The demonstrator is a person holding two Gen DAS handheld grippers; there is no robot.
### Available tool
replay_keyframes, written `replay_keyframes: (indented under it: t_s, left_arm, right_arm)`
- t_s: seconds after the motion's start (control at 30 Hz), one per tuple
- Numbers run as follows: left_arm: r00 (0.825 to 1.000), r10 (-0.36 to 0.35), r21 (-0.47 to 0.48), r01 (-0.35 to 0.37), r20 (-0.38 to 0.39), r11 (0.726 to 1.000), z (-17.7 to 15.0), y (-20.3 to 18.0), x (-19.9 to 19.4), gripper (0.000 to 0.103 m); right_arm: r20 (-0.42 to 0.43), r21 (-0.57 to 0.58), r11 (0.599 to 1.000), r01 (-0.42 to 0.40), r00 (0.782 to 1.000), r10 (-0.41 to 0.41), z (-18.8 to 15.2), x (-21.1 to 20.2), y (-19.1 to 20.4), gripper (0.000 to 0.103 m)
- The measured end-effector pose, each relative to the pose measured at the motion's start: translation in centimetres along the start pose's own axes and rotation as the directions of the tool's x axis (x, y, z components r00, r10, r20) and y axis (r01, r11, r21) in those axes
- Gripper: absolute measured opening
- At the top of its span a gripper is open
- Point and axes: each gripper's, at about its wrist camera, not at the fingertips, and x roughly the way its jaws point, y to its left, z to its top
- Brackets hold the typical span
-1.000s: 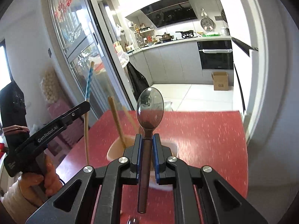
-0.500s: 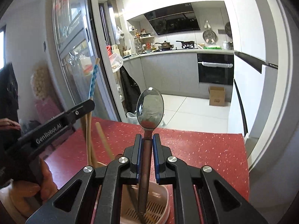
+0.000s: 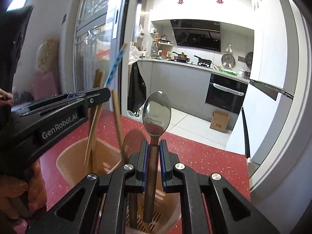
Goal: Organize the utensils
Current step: 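Lower the spoon and chopstick into the holder and open both tools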
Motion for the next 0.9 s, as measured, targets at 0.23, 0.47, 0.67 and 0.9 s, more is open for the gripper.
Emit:
replay_keyframes:
  t_s: [0.23, 0.47, 0.67, 0.9]
  left_arm:
    - [0.998, 0.028, 0.036, -0.026, -0.050, 0.999, -1.8, -0.3, -0.8, 0.036]
    - [0.995, 0.036, 0.078, -0.029, -0.089, 0.997, -2.4, -0.2, -1.8, 0.036]
    - [0.993, 0.035, 0.058, -0.029, -0.113, 0.998, -2.1, 0.5, -3.6, 0.036]
    - [0.987, 0.029, 0.076, -0.018, -0.156, 0.997, -2.6, 0.8, -7.3, 0.036]
  right_arm:
    - [-0.046, -0.009, 1.000, -0.026, 0.999, 0.025, -1.4, -0.3, 0.6, 0.012]
    - [-0.086, 0.039, 0.996, -0.076, 0.993, 0.079, -1.2, -0.7, -0.1, 0.013]
    - [-0.119, 0.101, 0.991, -0.083, 0.988, 0.095, -1.3, -1.2, -0.9, 0.030]
    - [-0.136, 0.213, 0.972, -0.102, 0.982, 0.133, -1.3, -4.8, -2.0, 0.044]
